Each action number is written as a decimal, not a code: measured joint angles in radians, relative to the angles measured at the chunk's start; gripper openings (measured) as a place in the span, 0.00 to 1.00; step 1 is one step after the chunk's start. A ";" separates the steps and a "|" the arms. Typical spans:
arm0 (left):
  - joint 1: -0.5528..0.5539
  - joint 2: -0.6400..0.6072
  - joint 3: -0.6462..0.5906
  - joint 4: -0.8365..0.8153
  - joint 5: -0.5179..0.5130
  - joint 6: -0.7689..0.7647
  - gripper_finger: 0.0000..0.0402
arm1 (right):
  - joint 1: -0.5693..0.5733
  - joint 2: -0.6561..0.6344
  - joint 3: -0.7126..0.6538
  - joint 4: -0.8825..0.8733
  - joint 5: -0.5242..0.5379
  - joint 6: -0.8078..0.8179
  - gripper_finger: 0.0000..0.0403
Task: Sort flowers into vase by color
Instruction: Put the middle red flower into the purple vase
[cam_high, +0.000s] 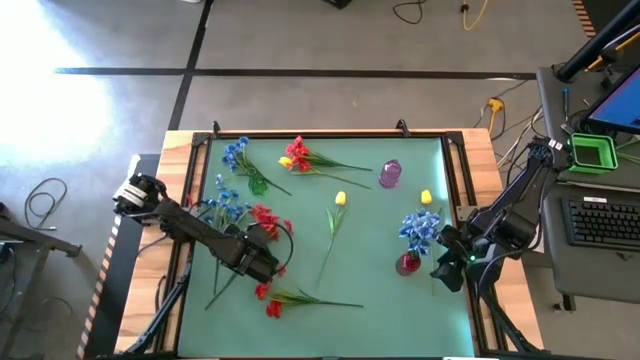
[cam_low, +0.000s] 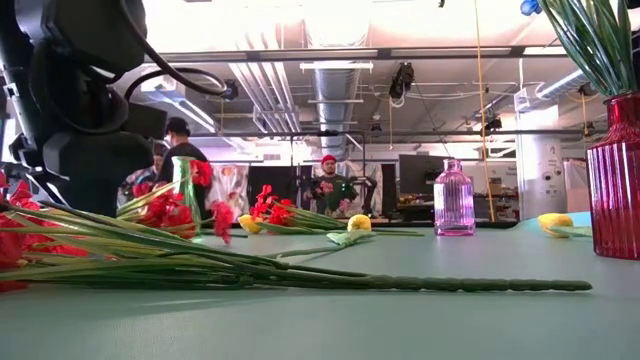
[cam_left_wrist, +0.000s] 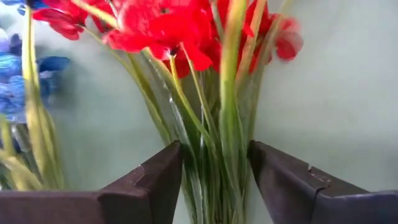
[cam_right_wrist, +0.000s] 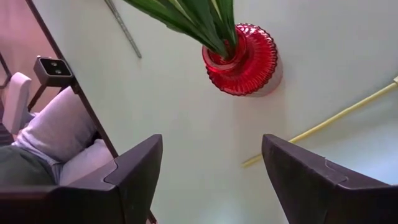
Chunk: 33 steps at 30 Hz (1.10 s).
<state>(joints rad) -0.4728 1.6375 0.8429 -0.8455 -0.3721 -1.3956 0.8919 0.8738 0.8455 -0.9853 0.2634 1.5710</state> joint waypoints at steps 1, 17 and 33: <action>0.000 0.000 0.000 0.000 0.000 0.000 0.42 | 0.000 0.000 0.000 0.000 0.000 0.000 0.67; 0.000 -0.003 0.034 -0.037 0.024 0.015 0.01 | 0.001 -0.002 0.000 -0.001 -0.001 -0.023 0.66; -0.002 -0.194 0.269 -0.121 -0.181 0.310 0.00 | 0.001 -0.047 0.000 -0.003 -0.001 -0.081 0.64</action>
<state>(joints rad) -0.4744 1.4435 1.1116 -0.9668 -0.5534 -1.0861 0.8925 0.8265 0.8455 -0.9886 0.2626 1.4899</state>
